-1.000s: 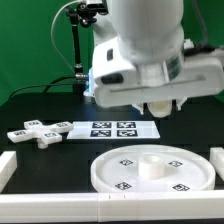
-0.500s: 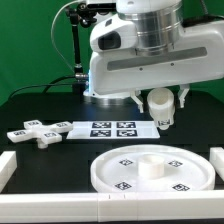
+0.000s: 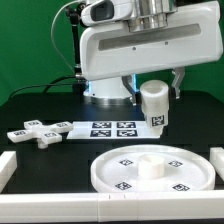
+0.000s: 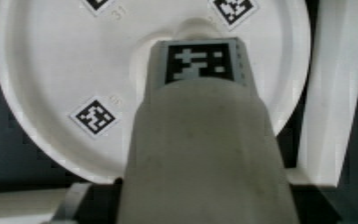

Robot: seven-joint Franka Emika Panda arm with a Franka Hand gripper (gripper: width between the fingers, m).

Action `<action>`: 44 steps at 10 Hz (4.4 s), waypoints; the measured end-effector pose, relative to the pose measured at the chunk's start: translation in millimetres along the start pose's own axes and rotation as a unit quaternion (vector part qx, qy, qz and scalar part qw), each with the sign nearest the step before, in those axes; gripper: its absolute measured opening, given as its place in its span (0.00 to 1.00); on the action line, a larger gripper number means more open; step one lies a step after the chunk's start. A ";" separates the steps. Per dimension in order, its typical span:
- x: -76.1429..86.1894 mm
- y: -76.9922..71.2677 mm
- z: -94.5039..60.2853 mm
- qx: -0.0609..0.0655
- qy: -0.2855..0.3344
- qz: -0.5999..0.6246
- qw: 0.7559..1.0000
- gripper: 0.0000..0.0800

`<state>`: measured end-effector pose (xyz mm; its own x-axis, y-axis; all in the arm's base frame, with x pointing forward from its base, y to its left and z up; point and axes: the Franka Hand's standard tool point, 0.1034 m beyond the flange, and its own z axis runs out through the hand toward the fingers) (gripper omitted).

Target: Assemble round table

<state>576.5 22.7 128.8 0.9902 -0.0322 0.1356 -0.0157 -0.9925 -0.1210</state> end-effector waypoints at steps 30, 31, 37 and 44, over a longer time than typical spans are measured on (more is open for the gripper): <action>-11.2 -0.5 37.5 -0.033 0.089 -0.105 0.990 0.51; -11.7 -0.6 38.9 -0.036 0.097 -0.106 0.989 0.51; -7.9 -0.5 38.9 -0.046 0.129 -0.110 0.984 0.51; -5.2 17.9 23.5 -0.047 0.117 -0.109 0.986 0.81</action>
Offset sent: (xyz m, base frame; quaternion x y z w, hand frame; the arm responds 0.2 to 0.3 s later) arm 0.0104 -0.0249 0.0003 -0.0153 0.0272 -0.1707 0.9848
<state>574.3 7.8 102.7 0.9128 0.1673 0.3724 0.1699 -0.9851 0.0262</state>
